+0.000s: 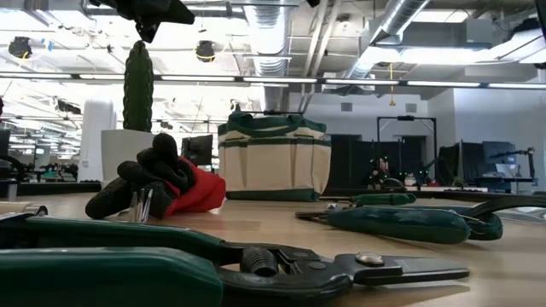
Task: Pick & Place Garden tools in Gardening bag
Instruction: Put the top garden pruner into the gardening bag
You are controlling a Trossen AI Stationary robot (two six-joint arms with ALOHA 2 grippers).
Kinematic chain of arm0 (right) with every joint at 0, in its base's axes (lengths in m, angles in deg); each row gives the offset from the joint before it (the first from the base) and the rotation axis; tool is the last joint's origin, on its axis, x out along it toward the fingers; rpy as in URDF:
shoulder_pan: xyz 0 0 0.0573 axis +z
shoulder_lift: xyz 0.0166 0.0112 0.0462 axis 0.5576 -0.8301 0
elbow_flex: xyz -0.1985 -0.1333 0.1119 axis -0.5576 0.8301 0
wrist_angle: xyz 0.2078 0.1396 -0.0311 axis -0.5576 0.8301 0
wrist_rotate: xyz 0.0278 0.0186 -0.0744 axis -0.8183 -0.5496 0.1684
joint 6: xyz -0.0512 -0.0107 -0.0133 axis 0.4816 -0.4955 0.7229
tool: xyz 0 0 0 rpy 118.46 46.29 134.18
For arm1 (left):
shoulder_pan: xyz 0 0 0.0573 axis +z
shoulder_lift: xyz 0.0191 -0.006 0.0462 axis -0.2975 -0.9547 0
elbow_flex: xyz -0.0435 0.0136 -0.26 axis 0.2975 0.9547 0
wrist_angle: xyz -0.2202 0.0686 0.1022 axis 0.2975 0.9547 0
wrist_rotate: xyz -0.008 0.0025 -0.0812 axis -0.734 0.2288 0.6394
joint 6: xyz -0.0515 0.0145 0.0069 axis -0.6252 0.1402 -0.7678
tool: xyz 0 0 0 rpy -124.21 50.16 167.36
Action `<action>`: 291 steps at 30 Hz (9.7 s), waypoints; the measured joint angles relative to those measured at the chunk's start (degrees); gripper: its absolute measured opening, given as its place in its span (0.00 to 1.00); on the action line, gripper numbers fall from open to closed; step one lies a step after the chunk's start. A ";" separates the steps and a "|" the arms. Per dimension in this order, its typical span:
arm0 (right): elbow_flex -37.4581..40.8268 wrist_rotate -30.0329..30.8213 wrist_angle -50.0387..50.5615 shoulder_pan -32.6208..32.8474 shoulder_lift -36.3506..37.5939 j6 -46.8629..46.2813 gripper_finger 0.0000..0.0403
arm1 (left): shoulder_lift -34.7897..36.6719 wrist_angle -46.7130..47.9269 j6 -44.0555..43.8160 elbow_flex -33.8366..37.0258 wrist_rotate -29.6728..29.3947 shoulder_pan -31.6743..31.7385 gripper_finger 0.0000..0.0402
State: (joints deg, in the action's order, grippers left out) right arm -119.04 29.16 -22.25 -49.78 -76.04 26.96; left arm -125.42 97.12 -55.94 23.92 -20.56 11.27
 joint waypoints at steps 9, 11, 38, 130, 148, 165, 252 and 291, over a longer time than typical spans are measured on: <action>12.79 0.41 -8.97 0.89 9.28 -2.53 0.00 | 0.02 0.00 0.02 0.00 -0.01 0.02 0.01; 19.28 1.56 -13.41 0.92 12.96 -4.76 0.00 | 0.02 0.00 0.02 0.00 -0.01 0.02 0.01; 62.36 26.09 -22.87 8.57 40.53 -37.56 0.00 | 0.00 -0.20 0.83 0.00 -3.24 0.11 0.01; 60.67 21.46 -12.10 9.99 -0.43 -43.97 0.24 | -0.02 -0.68 0.92 0.00 -12.67 0.13 0.01; 62.16 21.85 -14.55 7.93 -1.25 -41.57 0.24 | -0.02 -0.68 0.90 0.00 -12.67 0.13 0.01; 66.34 20.57 -18.29 8.00 -1.11 -42.64 0.14 | -0.02 -0.68 0.90 0.00 -12.67 0.13 0.01; 46.35 14.97 -34.90 1.63 18.44 -17.71 0.05 | -0.02 -0.65 0.92 0.02 -12.86 0.12 0.01; 29.14 0.46 -14.02 -6.04 -6.31 -1.49 0.05 | -0.02 -0.20 0.77 0.02 -12.71 0.11 0.01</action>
State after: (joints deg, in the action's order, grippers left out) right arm -89.90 29.62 -36.27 -55.82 -82.35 25.47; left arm -125.44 96.92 -55.17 23.94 -33.27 11.38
